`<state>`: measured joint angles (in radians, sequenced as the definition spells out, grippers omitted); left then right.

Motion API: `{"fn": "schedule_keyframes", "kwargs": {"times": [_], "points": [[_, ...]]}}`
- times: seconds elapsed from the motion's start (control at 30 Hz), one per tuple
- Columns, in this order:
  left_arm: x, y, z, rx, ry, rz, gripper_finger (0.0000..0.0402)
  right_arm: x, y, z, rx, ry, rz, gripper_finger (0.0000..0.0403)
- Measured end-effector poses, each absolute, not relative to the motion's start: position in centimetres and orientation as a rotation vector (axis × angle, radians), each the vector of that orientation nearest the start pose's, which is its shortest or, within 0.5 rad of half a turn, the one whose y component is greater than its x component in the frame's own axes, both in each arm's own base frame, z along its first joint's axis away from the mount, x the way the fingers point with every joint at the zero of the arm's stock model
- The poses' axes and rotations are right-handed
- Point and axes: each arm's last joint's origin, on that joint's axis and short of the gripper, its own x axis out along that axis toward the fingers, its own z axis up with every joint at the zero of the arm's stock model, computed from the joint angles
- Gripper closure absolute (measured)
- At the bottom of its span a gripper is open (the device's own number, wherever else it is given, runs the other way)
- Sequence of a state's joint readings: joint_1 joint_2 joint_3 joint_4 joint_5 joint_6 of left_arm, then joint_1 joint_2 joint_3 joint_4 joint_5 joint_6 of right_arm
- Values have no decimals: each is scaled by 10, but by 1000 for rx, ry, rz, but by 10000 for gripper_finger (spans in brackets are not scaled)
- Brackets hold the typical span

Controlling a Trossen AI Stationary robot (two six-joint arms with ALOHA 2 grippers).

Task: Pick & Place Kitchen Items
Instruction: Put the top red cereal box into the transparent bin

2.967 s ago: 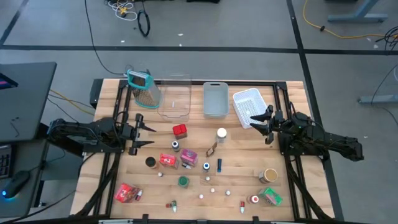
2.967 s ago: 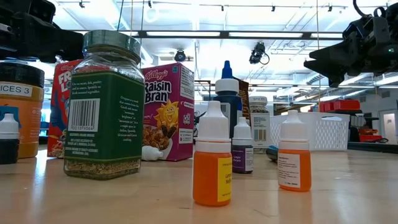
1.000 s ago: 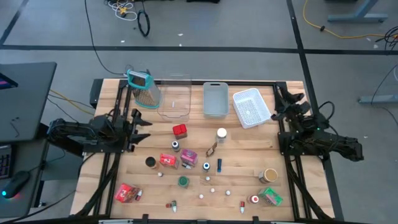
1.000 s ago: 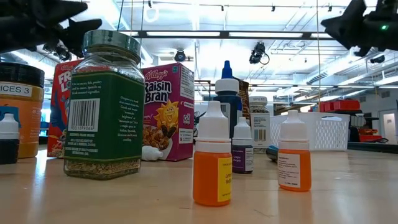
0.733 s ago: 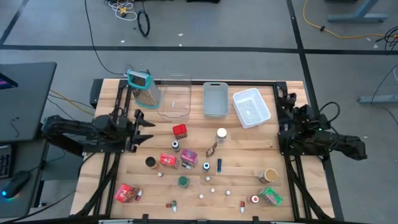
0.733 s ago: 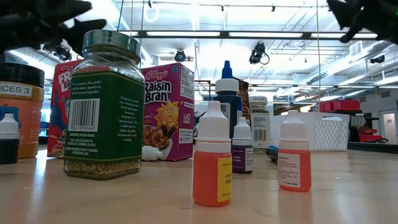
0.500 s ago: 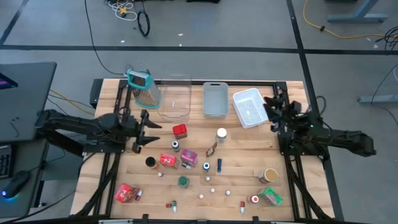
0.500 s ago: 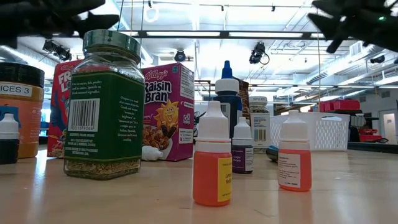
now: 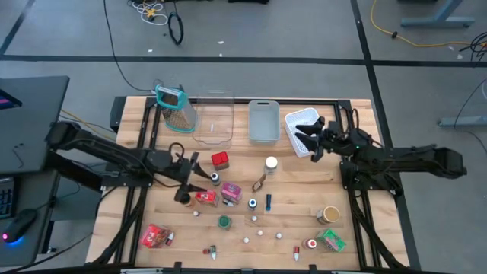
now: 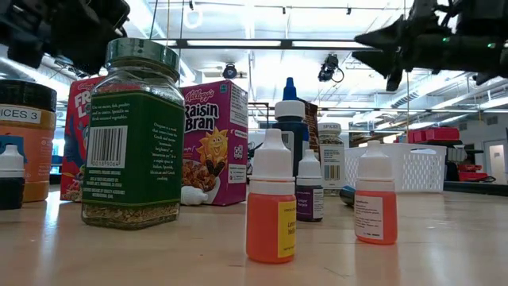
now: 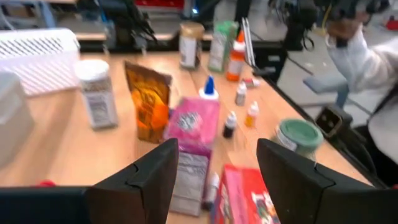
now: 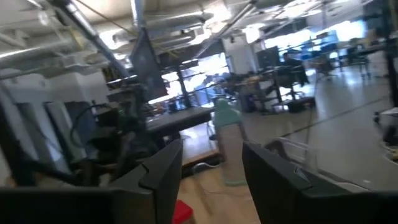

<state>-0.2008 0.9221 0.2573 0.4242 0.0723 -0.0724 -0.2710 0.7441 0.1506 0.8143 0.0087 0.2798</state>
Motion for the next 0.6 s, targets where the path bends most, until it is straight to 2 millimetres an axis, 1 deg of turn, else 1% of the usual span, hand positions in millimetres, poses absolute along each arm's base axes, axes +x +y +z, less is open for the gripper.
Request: {"fn": "schedule_keyframes", "kwargs": {"times": [0.23, 0.33, 0.47, 0.6], "points": [[181, -46, 175, -98, 356, -283, 174, 153, -43, 217, 242, -281, -247, 224], [180, -45, 171, -98, 395, -265, 184, 152, -43, 220, 238, -302, -241, 224], [179, -45, 169, -118, 429, -246, 216, 152, -42, 222, 218, -320, -240, 224], [178, -45, 168, -149, 445, -238, 265, 151, -42, 224, 169, -336, -245, 224]]}}
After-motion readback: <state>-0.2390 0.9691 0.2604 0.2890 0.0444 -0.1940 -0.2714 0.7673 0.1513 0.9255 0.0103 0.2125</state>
